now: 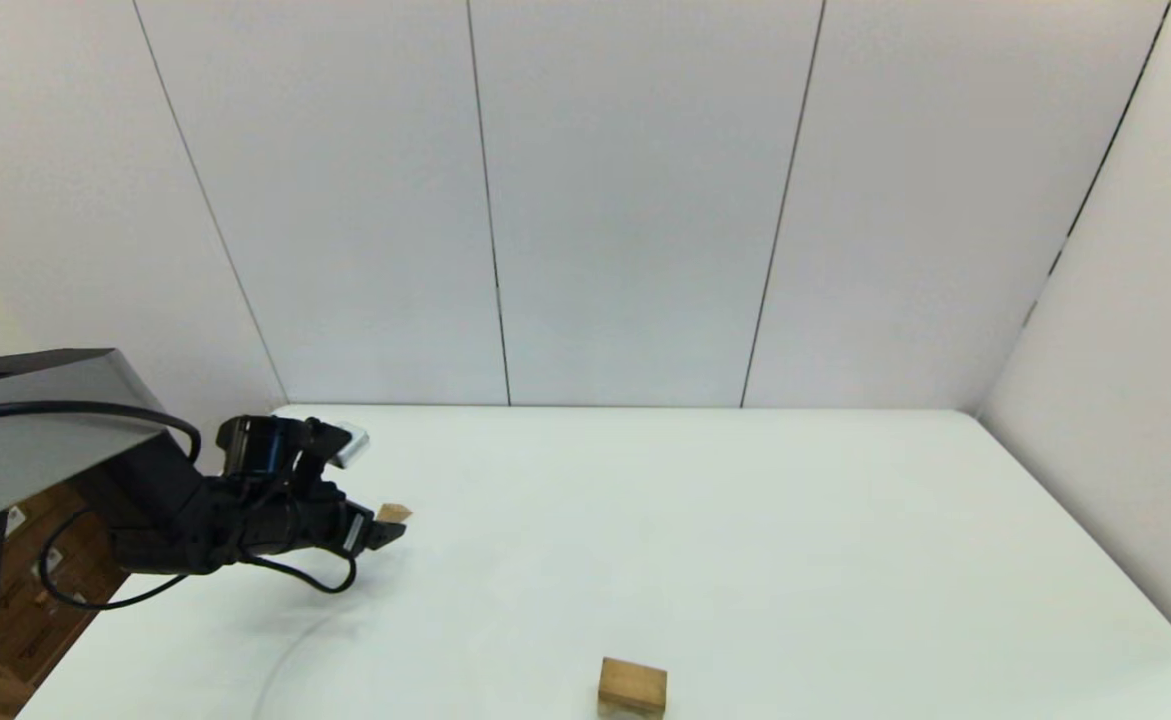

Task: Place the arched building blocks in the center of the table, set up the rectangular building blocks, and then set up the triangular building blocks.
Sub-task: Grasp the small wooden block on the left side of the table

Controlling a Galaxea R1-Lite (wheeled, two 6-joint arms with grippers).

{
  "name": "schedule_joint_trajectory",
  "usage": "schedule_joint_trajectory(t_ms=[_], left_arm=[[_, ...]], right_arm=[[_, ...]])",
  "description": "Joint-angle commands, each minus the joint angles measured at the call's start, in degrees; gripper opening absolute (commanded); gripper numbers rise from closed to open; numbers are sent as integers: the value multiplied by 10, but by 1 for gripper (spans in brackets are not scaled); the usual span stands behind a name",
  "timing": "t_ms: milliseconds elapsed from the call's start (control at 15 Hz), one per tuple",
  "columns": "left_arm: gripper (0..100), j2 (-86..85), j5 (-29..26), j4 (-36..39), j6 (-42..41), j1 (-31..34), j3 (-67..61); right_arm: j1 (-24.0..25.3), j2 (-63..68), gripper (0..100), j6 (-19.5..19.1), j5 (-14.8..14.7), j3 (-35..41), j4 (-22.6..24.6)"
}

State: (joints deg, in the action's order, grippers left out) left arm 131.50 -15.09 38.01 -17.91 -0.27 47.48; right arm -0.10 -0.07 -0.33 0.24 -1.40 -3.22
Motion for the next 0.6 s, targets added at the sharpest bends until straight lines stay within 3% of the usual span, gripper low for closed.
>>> schedule_joint_trajectory(t_ms=[67,600], left_arm=[[100,18,-7,-6,1,0,24],[100,57,-40,-14,4,-1,64]], right_arm=[[0,0,100,0,0,0,0],[0,0,100,0,0,0,0]])
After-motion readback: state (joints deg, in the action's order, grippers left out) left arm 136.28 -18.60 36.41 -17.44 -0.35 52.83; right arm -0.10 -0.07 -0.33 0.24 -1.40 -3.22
